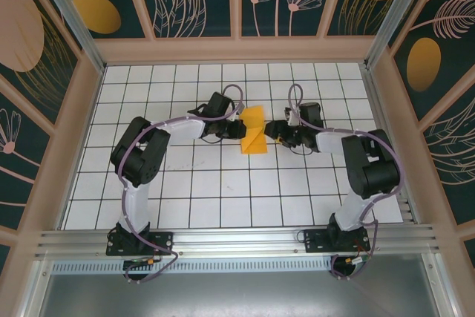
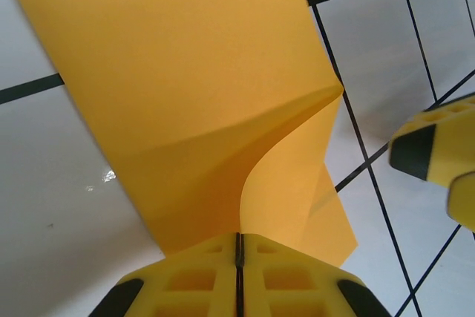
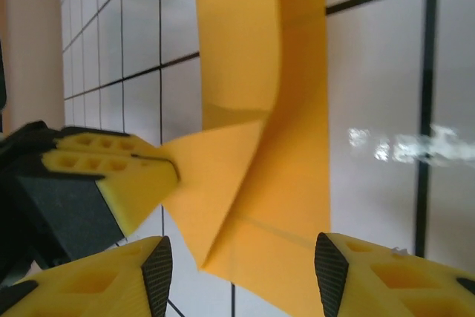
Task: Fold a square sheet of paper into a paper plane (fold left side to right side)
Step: Turn over the paper at the center of the table.
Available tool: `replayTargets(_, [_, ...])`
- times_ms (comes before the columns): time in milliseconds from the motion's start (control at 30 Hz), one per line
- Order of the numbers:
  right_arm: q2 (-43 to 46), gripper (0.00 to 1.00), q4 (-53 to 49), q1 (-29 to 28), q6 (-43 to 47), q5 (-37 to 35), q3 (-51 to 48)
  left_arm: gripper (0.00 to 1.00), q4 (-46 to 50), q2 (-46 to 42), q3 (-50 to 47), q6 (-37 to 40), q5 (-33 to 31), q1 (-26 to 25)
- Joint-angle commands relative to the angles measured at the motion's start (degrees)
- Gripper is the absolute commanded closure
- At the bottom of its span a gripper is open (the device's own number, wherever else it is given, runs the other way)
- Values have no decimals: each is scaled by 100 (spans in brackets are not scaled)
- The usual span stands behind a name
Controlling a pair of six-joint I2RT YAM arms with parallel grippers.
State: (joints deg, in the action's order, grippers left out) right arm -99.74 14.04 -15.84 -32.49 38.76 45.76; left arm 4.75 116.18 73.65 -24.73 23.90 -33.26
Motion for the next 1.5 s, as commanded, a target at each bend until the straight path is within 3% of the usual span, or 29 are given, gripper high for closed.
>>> replayTargets(0, [-363,43,465,-115,-165,258,363,89,-97,-165,-96,-58,-77,49])
replayTargets(300, [-1196,45,652,-248,-345,420,986,90,-115,-166,-157,-101,-118,56])
replayTargets(433, [-1339,58,704,-288,-367,551,1132,87,-133,-164,-191,-120,-114,85])
replayTargets(533, [-1251,73,662,-280,-326,534,1120,74,-207,-346,-331,-120,-166,177])
replayTargets(633, [-1026,88,517,-239,-189,466,1104,48,-330,-828,-637,-70,-389,306])
replayTargets(900, [22,95,743,-6,-204,737,917,12,-612,-2569,-1669,-319,-649,675])
replayTargets(1000, [435,95,1046,50,-389,999,861,2,-1016,-3145,-2102,-672,-342,706])
replayTargets(1167, [1106,95,1658,56,-844,1301,787,2,-1946,-3839,-2531,-1504,293,720])
replayTargets(1367, [1552,95,2109,-67,-1401,1538,821,1,-3698,-3741,-2697,-2718,1693,715])
replayTargets(1467, [1656,95,2125,-220,-1491,1549,896,2,-4294,-3596,-2728,-3154,2082,707])
